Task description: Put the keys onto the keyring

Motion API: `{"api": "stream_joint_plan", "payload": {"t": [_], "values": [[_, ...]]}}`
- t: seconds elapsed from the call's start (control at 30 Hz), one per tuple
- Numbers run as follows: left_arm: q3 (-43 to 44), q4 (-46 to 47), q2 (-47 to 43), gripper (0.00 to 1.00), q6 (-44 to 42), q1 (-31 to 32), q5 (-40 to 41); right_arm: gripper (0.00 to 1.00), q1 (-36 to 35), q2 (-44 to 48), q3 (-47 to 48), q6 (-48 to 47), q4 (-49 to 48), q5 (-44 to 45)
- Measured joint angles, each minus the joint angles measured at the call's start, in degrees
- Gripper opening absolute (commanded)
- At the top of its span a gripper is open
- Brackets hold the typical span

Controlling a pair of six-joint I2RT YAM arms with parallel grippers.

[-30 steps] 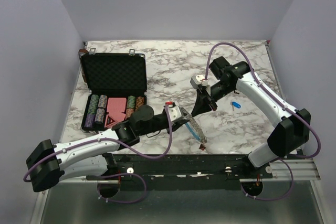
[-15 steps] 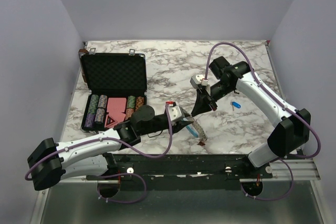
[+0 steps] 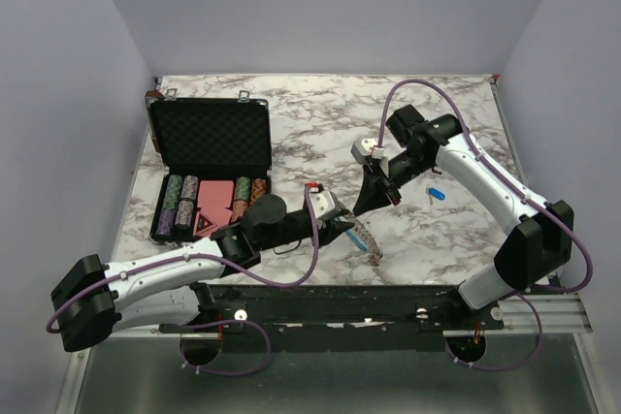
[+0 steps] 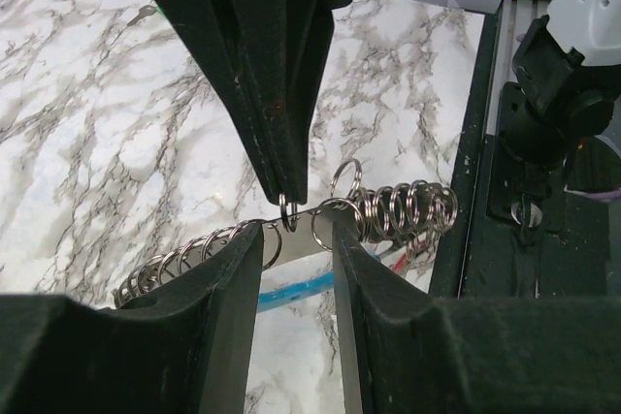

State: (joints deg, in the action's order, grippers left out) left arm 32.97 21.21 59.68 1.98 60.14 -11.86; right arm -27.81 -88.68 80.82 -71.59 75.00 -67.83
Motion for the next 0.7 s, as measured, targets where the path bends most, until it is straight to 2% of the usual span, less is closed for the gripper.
{"api": "stream_joint_plan", "payload": {"t": [0.63,0.7], "values": [[1.4,-0.3,0.9,0.29,2.3,0.0,3.3,0.00,0.0,0.0,0.0,0.0,-0.1,0.0],[1.5,-0.3,1.1,0.24,2.3,0.0,3.3,0.00,0.0,0.0,0.0,0.0,-0.1,0.0]]}}
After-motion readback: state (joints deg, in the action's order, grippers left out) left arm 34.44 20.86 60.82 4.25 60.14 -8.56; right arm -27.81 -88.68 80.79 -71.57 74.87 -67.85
